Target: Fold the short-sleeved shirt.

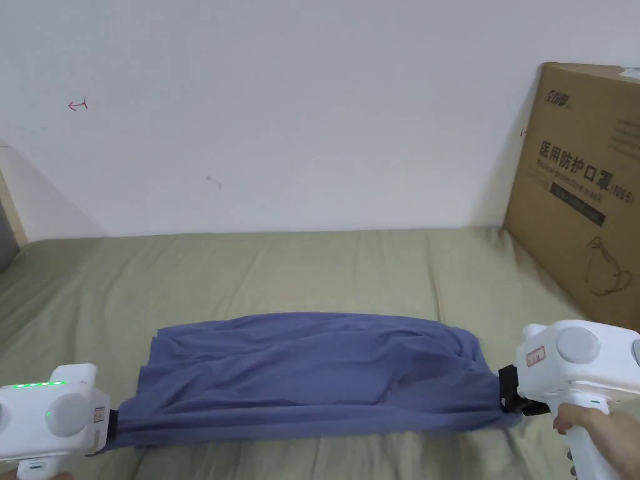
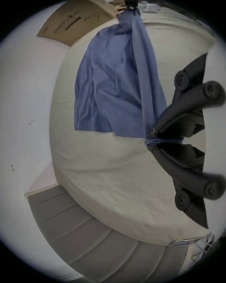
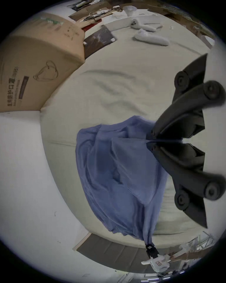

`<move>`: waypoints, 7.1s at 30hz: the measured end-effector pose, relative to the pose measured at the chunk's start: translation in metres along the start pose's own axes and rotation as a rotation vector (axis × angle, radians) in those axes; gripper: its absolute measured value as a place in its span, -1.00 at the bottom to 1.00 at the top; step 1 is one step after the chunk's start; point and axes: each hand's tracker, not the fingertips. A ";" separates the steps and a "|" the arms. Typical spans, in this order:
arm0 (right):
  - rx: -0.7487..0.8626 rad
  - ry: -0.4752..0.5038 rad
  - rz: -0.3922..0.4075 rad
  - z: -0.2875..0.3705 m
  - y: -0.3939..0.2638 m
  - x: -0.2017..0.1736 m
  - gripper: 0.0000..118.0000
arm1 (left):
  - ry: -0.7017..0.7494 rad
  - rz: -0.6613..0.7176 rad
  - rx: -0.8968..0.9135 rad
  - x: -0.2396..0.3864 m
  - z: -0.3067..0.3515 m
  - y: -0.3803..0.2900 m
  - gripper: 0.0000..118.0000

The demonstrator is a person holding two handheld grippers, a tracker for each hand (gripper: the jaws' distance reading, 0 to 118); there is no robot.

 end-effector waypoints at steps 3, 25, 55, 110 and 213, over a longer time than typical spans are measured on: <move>0.038 0.004 -0.038 0.044 -0.067 0.012 -0.96 | -0.010 -0.061 0.000 -0.006 0.049 -0.055 -0.92; 0.005 0.012 -0.067 0.125 -0.328 0.060 -0.19 | 0.005 -0.069 -0.042 -0.059 0.171 -0.300 0.03; -0.041 0.049 0.047 0.133 -0.359 0.038 -1.00 | -0.244 0.220 -0.007 -0.095 0.167 -0.295 -0.26; -0.011 0.089 0.129 0.120 -0.215 0.048 -0.97 | -0.129 -0.049 0.015 -0.059 0.154 -0.185 -0.96; 0.096 0.089 0.111 0.064 -0.155 0.020 -0.66 | -0.177 0.016 -0.035 -0.014 0.132 -0.162 -1.00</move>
